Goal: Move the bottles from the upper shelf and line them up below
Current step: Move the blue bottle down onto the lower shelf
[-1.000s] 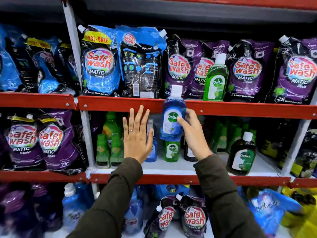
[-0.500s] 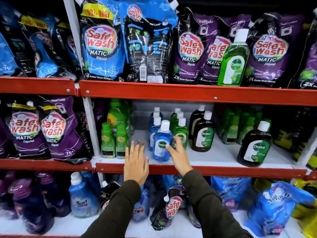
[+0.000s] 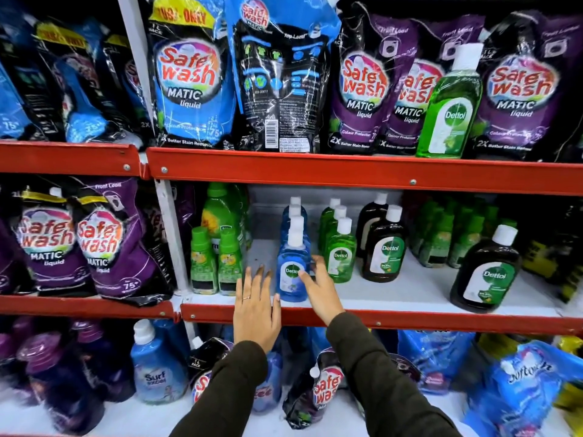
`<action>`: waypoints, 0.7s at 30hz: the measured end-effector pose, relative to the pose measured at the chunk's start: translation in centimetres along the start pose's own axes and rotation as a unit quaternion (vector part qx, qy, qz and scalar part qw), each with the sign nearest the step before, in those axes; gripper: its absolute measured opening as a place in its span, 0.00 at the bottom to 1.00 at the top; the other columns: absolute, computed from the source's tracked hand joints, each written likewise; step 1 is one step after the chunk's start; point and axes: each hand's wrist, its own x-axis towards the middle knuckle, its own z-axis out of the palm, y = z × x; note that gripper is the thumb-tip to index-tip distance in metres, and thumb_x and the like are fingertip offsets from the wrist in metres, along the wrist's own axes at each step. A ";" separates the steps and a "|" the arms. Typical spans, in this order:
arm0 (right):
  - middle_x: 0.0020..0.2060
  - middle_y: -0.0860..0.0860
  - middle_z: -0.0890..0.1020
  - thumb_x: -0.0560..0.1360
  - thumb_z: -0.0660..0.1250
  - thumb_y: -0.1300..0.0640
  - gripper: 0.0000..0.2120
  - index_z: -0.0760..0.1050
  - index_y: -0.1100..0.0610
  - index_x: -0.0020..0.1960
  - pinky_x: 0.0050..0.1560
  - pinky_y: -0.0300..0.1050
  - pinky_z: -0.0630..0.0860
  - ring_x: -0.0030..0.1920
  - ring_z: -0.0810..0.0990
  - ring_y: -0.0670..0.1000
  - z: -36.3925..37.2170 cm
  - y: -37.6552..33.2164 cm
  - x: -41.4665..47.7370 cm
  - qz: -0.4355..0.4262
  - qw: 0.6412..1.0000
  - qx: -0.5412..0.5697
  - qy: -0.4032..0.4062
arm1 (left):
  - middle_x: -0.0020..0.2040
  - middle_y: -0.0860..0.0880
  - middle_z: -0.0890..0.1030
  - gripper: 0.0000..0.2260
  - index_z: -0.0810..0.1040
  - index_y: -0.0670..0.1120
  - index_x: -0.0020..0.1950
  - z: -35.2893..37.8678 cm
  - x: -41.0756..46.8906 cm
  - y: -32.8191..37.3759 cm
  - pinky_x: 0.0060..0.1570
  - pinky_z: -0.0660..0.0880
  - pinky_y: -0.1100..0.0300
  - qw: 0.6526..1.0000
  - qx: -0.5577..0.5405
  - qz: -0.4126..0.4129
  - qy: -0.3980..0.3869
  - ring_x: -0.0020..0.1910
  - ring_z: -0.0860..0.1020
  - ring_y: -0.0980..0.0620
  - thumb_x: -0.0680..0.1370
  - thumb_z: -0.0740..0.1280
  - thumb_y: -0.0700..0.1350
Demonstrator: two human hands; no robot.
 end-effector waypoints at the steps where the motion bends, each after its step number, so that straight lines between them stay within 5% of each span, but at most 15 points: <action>1: 0.65 0.52 0.76 0.83 0.60 0.61 0.16 0.63 0.51 0.69 0.54 0.22 0.72 0.65 0.76 0.49 0.0 0.1 -0.1 -0.006 1.000 0.002 -0.003 | 0.77 0.39 0.71 0.27 0.72 0.39 0.75 0.0 0.0 0.0 0.78 0.52 0.44 1.000 -0.001 0.001 0.001 0.81 0.63 0.38 0.83 0.51 0.51; 5: 0.65 0.53 0.77 0.84 0.60 0.59 0.16 0.63 0.49 0.68 0.63 0.38 0.76 0.63 0.79 0.45 -0.3 0.1 -0.5 -0.002 1.000 0.012 -0.020 | 0.80 0.42 0.68 0.28 0.69 0.40 0.77 0.2 -0.1 0.0 0.80 0.49 0.44 1.000 -0.013 -0.007 0.006 0.82 0.59 0.41 0.83 0.49 0.52; 8: 0.66 0.54 0.76 0.83 0.62 0.58 0.16 0.64 0.52 0.69 0.57 0.30 0.77 0.57 0.79 0.33 -0.9 0.0 -1.1 0.004 1.000 -0.008 -0.013 | 0.82 0.44 0.63 0.27 0.64 0.42 0.80 0.0 -0.1 0.3 0.83 0.47 0.44 0.994 -0.094 -0.044 0.015 0.84 0.54 0.45 0.83 0.50 0.51; 12: 0.71 0.54 0.73 0.83 0.62 0.53 0.20 0.66 0.56 0.73 0.73 0.49 0.69 0.71 0.71 0.51 -2.8 -1.3 -2.2 -0.061 0.989 -0.116 0.065 | 0.82 0.45 0.62 0.26 0.62 0.44 0.81 -1.1 0.2 2.4 0.83 0.46 0.44 0.980 -0.181 -0.044 0.069 0.84 0.53 0.46 0.83 0.55 0.48; 21: 0.66 0.51 0.73 0.81 0.62 0.51 0.16 0.72 0.52 0.68 0.66 0.47 0.65 0.66 0.69 0.52 -12.3 -8.2 -2.3 -0.274 0.864 -0.311 0.286 | 0.84 0.47 0.59 0.25 0.59 0.48 0.82 -5.4 5.2 12.6 0.83 0.41 0.43 0.966 -0.156 0.075 0.192 0.85 0.46 0.47 0.84 0.57 0.47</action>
